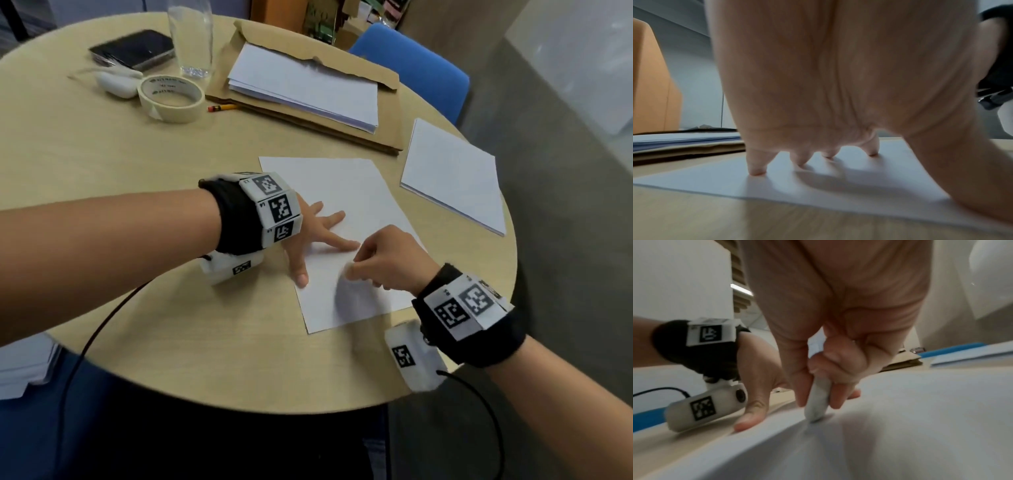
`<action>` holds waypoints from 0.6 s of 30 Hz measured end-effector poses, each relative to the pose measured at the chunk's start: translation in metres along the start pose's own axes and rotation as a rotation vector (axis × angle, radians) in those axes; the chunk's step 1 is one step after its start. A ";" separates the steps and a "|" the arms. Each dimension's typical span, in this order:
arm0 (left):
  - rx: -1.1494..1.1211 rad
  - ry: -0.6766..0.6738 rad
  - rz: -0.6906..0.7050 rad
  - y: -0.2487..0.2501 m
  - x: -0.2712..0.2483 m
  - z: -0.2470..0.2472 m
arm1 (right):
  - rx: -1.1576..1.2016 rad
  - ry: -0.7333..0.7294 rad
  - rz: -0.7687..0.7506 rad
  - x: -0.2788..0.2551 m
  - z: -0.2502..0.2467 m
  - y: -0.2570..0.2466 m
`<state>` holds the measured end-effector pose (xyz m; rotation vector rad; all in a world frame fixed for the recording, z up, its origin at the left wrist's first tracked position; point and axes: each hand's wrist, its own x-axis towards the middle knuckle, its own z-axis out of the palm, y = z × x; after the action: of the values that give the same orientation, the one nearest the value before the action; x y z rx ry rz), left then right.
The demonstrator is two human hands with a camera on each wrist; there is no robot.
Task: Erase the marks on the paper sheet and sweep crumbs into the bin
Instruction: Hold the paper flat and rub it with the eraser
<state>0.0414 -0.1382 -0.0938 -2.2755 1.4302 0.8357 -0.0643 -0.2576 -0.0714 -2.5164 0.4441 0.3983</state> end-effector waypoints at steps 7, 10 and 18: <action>0.025 -0.014 0.011 0.000 -0.002 -0.002 | 0.000 -0.139 -0.089 -0.007 0.024 -0.016; 0.026 -0.006 0.012 0.000 -0.002 -0.002 | -0.067 0.014 -0.008 0.003 0.005 0.001; 0.018 -0.014 0.014 0.001 -0.004 -0.003 | 0.006 -0.171 -0.136 -0.005 0.025 -0.021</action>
<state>0.0407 -0.1375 -0.0888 -2.2445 1.4436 0.8376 -0.0647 -0.2256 -0.0797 -2.4634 0.2059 0.5519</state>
